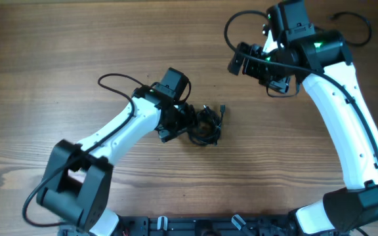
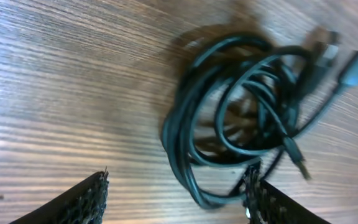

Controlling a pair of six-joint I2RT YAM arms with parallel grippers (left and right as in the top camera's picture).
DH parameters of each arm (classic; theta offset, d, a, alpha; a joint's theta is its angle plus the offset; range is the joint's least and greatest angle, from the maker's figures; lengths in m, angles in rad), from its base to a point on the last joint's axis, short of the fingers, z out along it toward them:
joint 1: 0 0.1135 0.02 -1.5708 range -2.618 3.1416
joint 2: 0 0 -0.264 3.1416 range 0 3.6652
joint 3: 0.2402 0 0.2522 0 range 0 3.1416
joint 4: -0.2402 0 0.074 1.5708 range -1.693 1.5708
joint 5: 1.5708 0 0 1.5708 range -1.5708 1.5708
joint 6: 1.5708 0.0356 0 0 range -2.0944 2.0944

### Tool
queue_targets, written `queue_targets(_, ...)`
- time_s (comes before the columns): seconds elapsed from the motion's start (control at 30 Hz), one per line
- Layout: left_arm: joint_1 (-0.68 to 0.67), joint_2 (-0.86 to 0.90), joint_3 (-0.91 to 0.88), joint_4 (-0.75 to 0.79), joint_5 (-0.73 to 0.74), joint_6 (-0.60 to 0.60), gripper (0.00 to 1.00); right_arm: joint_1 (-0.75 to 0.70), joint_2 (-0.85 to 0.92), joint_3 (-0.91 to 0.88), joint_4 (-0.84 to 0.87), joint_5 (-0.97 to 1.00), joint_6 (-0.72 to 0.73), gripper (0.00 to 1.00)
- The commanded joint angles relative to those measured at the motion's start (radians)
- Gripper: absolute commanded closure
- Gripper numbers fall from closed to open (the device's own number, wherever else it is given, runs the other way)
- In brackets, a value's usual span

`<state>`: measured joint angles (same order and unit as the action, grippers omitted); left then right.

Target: Untangle cables

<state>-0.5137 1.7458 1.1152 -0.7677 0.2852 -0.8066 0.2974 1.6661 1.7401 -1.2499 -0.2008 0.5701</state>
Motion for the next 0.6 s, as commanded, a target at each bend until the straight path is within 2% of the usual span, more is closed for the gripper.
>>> queue_targets(0.0, 0.001, 0.037, -0.006, 0.026, 0.023, -0.013, 0.46, 0.004, 0.000, -0.002, -0.014, 0.013, -0.047, 0.00)
queue_targets(0.03, 0.000, 0.037, -0.006, 0.032, 0.045, -0.013, 0.52, 0.004, 0.000, -0.002, -0.017, 0.013, -0.047, 0.00)
queue_targets(0.07, 0.000, 0.037, -0.006, 0.032, 0.051, -0.013, 0.54, 0.004, 0.000, -0.002, -0.019, 0.013, -0.047, 0.00)
queue_targets(0.17, 0.000, 0.037, -0.005, 0.032, 0.051, -0.012, 0.80, 0.004, 0.007, -0.002, -0.038, -0.004, -0.047, 0.00)
queue_targets(0.23, 0.001, 0.037, -0.005, 0.032, 0.051, -0.009, 0.85, 0.004, 0.016, -0.010, -0.053, -0.003, -0.047, 0.00)
queue_targets(0.27, 0.002, 0.037, -0.005, 0.032, 0.051, -0.009, 0.96, 0.004, 0.018, -0.038, -0.050, -0.004, -0.047, 0.00)
queue_targets(0.4, 0.002, 0.024, 0.005, 0.036, 0.051, 0.045, 0.96, 0.004, 0.026, -0.136, -0.037, -0.049, -0.049, 0.00)
queue_targets(0.5, 0.003, -0.028, 0.039, 0.035, 0.051, 0.051, 0.96, 0.004, 0.026, -0.200, 0.008, -0.181, -0.160, 0.00)
queue_targets(0.57, 0.012, -0.080, 0.062, 0.035, 0.051, 0.051, 0.96, 0.005, 0.026, -0.227, 0.013, -0.201, -0.177, 0.00)
